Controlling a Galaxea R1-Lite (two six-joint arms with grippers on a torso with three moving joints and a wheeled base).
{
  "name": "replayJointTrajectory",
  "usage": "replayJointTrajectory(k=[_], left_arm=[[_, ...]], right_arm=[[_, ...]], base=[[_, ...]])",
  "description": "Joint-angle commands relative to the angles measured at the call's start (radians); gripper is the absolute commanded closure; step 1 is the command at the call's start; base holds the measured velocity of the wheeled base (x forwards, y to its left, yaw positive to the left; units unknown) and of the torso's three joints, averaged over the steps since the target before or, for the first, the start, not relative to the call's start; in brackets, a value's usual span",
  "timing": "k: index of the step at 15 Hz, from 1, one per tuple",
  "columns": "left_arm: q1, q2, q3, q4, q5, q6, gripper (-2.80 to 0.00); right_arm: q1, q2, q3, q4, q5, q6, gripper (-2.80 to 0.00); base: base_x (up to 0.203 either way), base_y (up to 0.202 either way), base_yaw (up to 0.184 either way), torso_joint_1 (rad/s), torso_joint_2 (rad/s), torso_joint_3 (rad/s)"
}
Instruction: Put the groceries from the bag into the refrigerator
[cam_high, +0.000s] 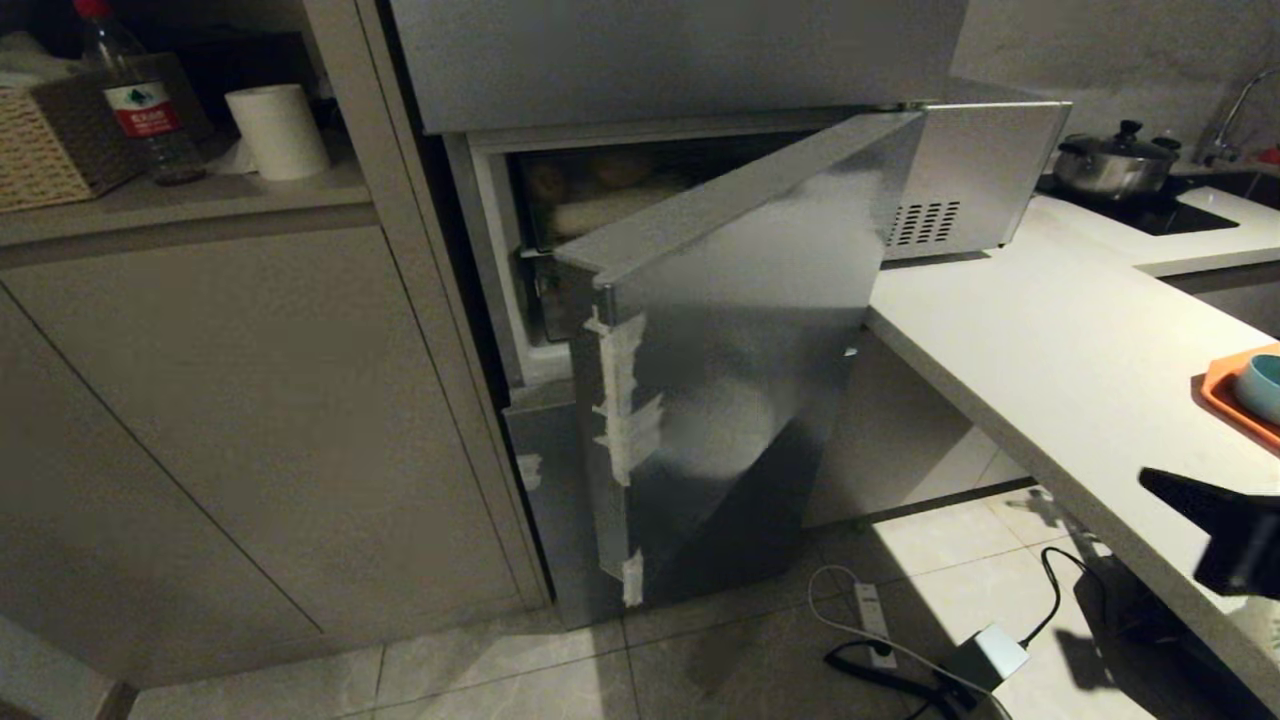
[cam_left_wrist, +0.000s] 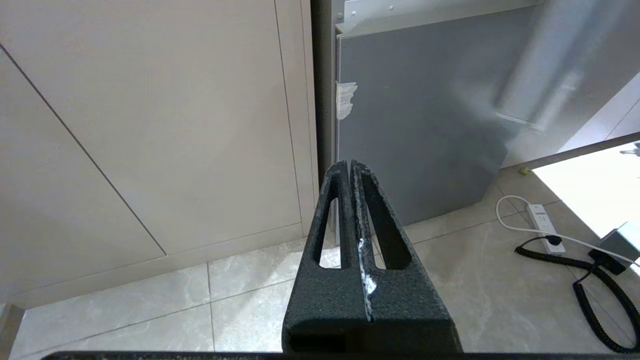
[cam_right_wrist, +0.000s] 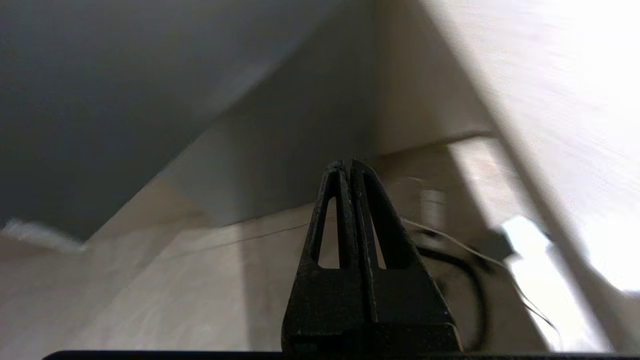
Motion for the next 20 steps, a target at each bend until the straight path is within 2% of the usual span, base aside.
replayJointTrajectory(k=[1,3,6,12,17,20], left_arm=[[0.0,0.002,0.0,0.0,0.0,0.0,0.0],[0.0,0.002,0.0,0.0,0.0,0.0,0.0],[0.0,0.002,0.0,0.0,-0.001,0.0,0.0],[0.0,0.002,0.0,0.0,0.0,0.0,0.0],[0.0,0.002,0.0,0.0,0.0,0.0,0.0],[0.0,0.002,0.0,0.0,0.0,0.0,0.0]], right_arm=[[0.102,0.257,-0.037,-0.099,0.004,0.001,0.0],[0.24,0.404,-0.061,-0.241,0.011,-0.001,0.0],[0.351,0.604,-0.187,-0.408,0.011,-0.002,0.0],[0.444,0.908,-0.624,-0.458,0.012,-0.003,0.0],[0.465,1.199,-1.167,-0.464,-0.095,-0.009,0.0],[0.484,1.457,-1.507,-0.462,-0.174,-0.084,0.0]], base=[[0.0,0.0,0.0,0.0,0.0,0.0],[0.0,0.0,0.0,0.0,0.0,0.0],[0.0,0.0,0.0,0.0,0.0,0.0],[0.0,0.0,0.0,0.0,0.0,0.0],[0.0,0.0,0.0,0.0,0.0,0.0],[0.0,0.0,0.0,0.0,0.0,0.0]])
